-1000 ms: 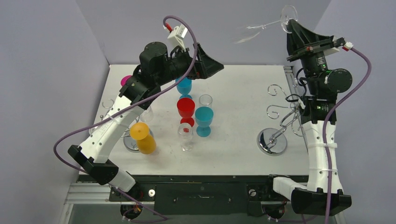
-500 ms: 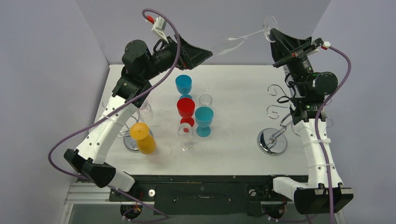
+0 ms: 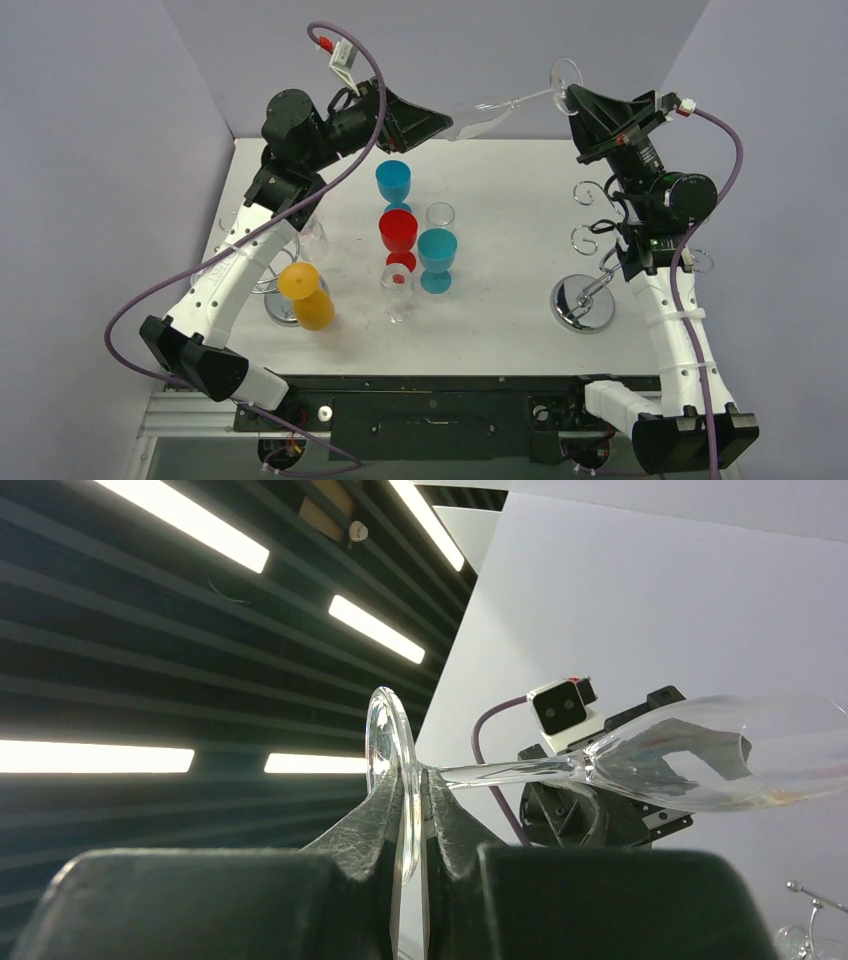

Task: Take the wine glass off the wine glass rack
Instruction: Place the wine glass at the center of the board.

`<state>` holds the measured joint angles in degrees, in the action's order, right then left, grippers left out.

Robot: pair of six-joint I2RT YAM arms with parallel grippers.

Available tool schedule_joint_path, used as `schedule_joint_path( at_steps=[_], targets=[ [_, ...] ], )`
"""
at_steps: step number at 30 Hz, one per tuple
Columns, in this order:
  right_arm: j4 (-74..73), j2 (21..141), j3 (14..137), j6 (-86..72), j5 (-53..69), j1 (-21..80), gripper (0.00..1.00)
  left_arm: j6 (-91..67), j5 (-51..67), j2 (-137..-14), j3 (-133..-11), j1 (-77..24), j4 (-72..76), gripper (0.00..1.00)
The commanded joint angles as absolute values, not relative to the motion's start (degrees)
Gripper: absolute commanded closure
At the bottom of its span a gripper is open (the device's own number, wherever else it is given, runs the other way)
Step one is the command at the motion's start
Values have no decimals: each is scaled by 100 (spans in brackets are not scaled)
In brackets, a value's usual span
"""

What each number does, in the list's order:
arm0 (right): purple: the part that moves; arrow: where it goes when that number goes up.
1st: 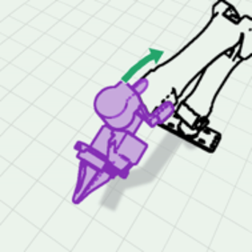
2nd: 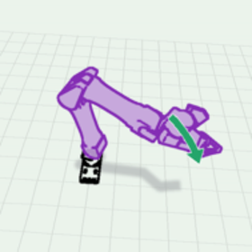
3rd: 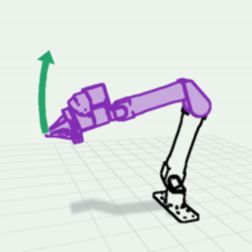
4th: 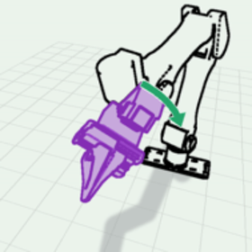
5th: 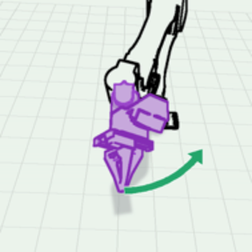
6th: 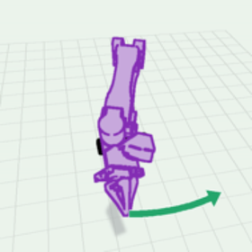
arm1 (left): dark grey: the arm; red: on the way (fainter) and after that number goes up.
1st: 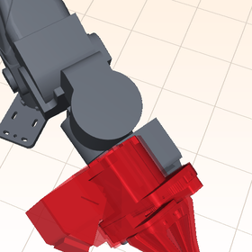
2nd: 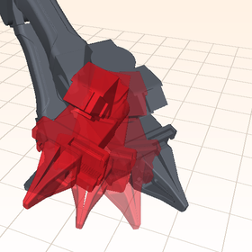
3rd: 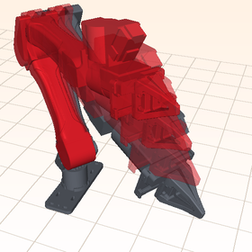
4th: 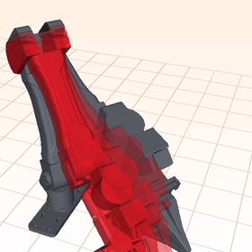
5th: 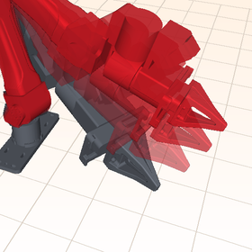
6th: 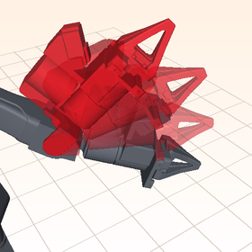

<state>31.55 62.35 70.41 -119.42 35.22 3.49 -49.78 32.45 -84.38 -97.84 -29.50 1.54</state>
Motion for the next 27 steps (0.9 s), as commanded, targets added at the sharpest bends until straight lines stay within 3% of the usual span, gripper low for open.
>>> schedule_joint_path(
  at_steps=[1, 27],
  targets=[
    [3882, 6019, 6949, -13034, 3590, 396, 100, -5178, 3515, -8339, -9764, -2901, 686, 12],
    [5052, 5992, 6607, -13825, 3473, 413, 100, -7343, 4249, -8573, -9204, -2944, 2877, 20]
  ],
)
